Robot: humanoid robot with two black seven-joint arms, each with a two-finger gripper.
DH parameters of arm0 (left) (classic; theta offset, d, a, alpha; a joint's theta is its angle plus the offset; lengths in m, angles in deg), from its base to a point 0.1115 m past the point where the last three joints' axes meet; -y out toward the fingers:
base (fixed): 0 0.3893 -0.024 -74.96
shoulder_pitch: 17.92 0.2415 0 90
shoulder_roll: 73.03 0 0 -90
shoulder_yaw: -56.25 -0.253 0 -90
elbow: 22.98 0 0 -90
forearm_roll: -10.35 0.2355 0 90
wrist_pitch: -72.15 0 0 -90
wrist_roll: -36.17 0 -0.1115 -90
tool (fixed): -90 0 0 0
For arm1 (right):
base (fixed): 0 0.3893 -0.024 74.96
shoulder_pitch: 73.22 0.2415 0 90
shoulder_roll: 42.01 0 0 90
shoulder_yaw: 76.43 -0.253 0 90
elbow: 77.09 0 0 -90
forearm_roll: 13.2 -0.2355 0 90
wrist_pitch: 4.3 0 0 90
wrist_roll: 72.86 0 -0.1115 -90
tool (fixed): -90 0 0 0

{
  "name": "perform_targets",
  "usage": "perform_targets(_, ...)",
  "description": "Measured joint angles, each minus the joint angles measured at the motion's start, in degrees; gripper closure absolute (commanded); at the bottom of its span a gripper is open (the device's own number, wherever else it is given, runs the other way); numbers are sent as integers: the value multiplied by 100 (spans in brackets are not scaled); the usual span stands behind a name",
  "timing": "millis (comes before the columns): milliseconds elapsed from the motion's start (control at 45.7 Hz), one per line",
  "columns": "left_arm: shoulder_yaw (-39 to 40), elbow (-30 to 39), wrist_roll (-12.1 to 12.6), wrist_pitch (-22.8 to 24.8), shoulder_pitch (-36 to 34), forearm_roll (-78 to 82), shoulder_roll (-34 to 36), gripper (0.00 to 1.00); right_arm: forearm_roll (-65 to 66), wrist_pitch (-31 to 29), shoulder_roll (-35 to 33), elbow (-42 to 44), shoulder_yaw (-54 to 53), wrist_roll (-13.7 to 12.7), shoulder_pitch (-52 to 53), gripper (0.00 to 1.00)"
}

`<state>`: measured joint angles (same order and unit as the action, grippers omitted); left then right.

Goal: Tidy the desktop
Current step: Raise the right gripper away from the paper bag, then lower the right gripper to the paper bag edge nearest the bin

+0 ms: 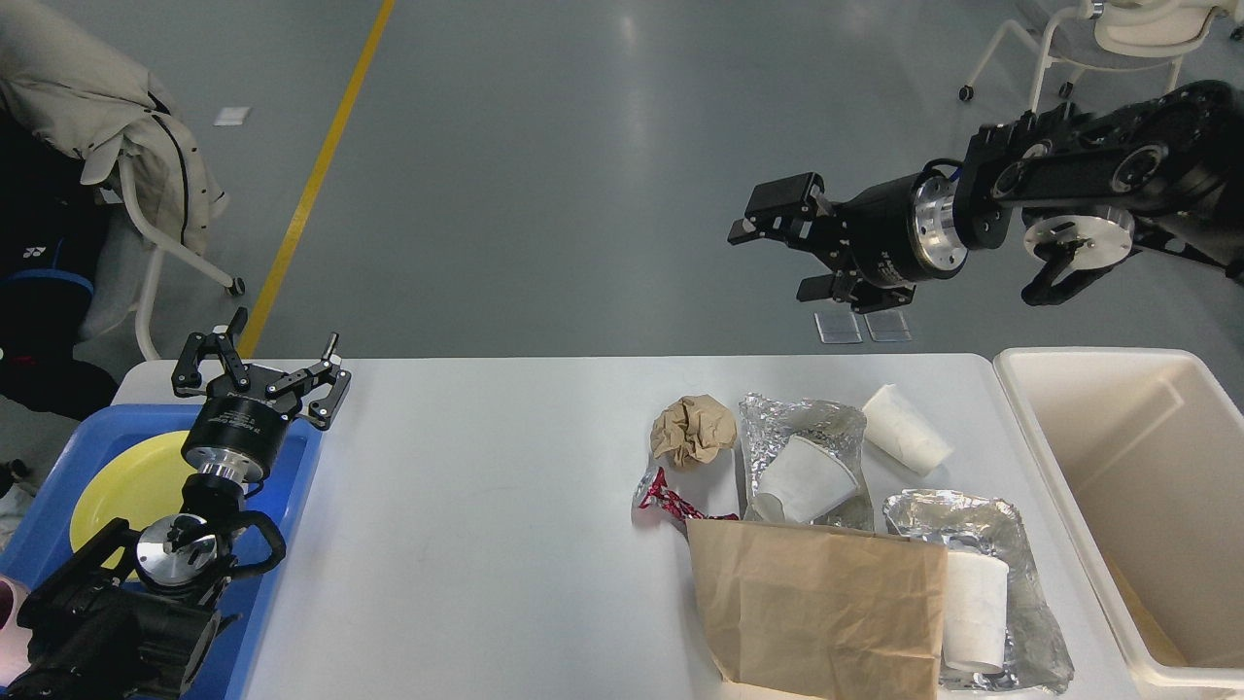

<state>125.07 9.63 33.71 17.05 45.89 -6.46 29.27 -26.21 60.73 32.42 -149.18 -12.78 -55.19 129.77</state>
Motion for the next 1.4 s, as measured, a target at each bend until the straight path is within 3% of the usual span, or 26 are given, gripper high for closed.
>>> perform_targets(66,0,0,0,0,0,-2,2,3,281,-65,68,-294,50,-297,68,0)
perform_targets(197,0,0,0,0,0,-6,5,3,907,-60,445,-778,141,-1351,274,0)
perform_targets(285,0,0,0,0,0,-7,4,3,988,-53,792,-1054,267,-1617,430,0)
perform_targets(504,0,0,0,0,0,-7,1,3,996,-49,1349,-1711,489,-1715,847,0)
perform_targets(744,0,0,0,0,0,-7,1,3,530,135,1225,-1999,706,-1722,805,0)
perform_targets(1182,0,0,0,0,0,-7,3,3,160,1981,966,-2049,1306,-1660,-1005,0)
perform_targets(1401,0,0,0,0,0,-7,3,3,142,2208,489,-2055,1359,-1615,-1448,0)
